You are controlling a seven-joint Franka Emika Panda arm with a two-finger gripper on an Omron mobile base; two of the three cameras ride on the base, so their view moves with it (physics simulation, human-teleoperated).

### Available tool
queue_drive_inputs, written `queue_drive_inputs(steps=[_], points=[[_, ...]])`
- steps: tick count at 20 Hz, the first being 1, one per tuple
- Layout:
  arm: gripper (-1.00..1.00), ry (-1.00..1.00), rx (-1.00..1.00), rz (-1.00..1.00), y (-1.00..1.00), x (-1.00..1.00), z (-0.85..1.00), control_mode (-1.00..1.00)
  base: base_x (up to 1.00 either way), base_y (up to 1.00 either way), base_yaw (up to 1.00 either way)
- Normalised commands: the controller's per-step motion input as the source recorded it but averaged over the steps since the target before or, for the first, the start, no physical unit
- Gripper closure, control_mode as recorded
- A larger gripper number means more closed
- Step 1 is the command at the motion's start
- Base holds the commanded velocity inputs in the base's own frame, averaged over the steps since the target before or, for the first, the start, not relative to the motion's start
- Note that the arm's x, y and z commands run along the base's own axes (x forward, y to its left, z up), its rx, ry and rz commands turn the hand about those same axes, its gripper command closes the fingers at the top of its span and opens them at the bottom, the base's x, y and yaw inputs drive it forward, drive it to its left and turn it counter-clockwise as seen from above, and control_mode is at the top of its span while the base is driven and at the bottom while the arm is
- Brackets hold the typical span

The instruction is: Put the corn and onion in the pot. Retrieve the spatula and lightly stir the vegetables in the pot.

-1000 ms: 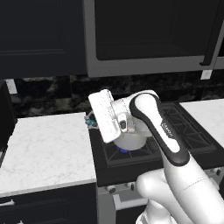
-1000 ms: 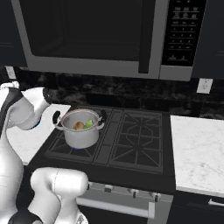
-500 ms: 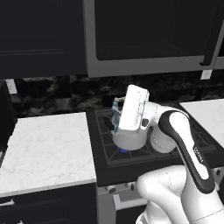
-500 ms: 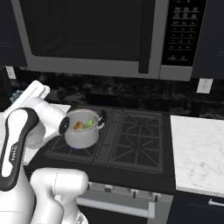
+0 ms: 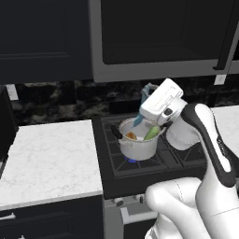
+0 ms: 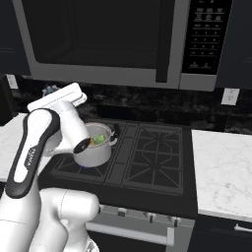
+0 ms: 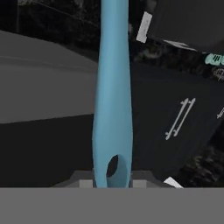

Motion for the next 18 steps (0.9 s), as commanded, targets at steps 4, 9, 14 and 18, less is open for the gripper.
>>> queue_drive_inputs(steps=[4,9,14,18], points=[[1.00,0.00,0.00,-0.08,-0.74,0.88,-0.53,-1.00,0.00,0.00,0.00],[1.00,0.05,0.01,-0.06,-0.39,0.85,-0.29,-1.00,0.00,0.00,0.00],[1.00,0.19,0.05,0.00,-0.15,0.60,-0.81,-1.00,0.00,0.00,0.00],[1.00,0.15,0.01,0.00,-0.02,0.42,-0.74,-1.00,0.00,0.00,0.00]])
